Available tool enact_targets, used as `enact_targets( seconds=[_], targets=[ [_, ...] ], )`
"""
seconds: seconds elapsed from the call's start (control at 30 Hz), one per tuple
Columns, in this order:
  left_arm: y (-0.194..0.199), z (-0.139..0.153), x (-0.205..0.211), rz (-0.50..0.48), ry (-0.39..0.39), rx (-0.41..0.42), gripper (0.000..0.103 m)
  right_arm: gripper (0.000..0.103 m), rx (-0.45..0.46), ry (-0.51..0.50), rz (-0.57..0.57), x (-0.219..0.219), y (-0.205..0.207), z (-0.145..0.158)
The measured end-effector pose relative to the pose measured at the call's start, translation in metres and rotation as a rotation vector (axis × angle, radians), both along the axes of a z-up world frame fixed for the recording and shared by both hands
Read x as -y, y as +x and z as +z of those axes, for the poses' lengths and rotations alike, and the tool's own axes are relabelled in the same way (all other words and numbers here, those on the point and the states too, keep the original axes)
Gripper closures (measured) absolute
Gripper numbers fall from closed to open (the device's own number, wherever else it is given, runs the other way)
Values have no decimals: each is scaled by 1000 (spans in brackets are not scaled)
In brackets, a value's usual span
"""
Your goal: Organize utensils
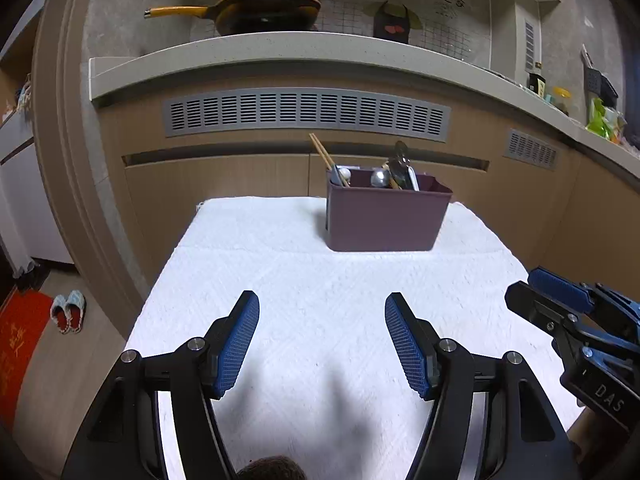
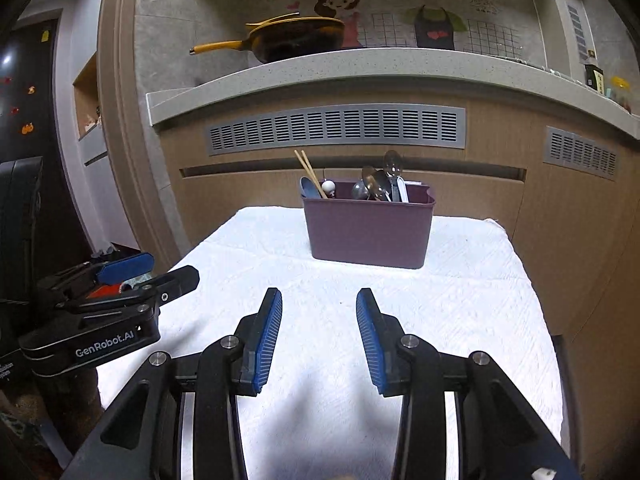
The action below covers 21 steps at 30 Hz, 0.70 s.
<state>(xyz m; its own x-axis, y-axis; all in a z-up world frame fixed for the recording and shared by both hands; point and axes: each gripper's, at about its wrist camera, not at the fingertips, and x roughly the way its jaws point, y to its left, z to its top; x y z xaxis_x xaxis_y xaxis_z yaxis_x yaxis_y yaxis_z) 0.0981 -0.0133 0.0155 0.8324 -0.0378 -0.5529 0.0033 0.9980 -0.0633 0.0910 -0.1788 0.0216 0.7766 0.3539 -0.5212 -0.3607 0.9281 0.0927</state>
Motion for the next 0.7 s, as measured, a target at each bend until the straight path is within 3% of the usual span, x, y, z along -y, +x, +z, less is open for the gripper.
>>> enact_targets(
  seconds=[0.7],
  targets=[
    [-1,4,4,-19,-3,-12,37,67,-6,-6,-15,5,-2,-1]
  ],
)
